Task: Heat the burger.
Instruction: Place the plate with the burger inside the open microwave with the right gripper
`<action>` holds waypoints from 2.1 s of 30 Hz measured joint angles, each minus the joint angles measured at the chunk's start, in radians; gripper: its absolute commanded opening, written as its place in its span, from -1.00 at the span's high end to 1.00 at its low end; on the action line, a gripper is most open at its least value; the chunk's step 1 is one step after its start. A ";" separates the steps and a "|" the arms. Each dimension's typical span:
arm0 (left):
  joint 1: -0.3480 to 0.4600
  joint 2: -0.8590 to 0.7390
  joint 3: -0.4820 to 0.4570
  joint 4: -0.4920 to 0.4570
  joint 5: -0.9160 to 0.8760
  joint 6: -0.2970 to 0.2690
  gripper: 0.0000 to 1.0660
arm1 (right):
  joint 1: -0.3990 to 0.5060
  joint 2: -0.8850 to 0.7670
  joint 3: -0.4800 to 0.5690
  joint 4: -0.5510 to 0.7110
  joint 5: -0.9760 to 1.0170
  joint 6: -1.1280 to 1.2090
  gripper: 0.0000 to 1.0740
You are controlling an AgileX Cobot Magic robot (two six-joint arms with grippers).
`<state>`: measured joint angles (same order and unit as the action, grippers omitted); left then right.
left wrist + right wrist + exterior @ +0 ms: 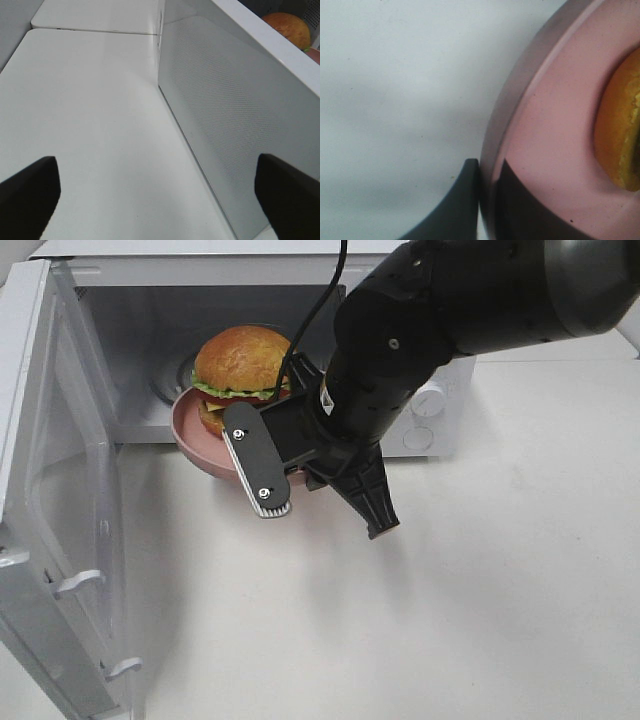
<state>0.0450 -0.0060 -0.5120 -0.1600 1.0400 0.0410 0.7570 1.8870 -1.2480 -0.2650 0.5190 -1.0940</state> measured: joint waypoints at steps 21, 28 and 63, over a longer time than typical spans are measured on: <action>0.000 0.000 0.000 0.000 0.000 0.000 -0.84 | 0.000 0.213 -0.308 -0.049 0.020 0.090 1.00; 0.000 0.000 0.000 0.000 0.000 0.000 -0.84 | 0.000 0.298 -0.420 -0.052 0.059 0.103 1.00; 0.000 0.000 0.000 0.000 0.000 0.000 -0.84 | -0.043 0.516 -0.750 -0.040 0.149 0.103 0.87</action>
<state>0.0450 -0.0060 -0.5120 -0.1600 1.0400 0.0410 0.7140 2.4030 -1.9980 -0.3050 0.6680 -0.9910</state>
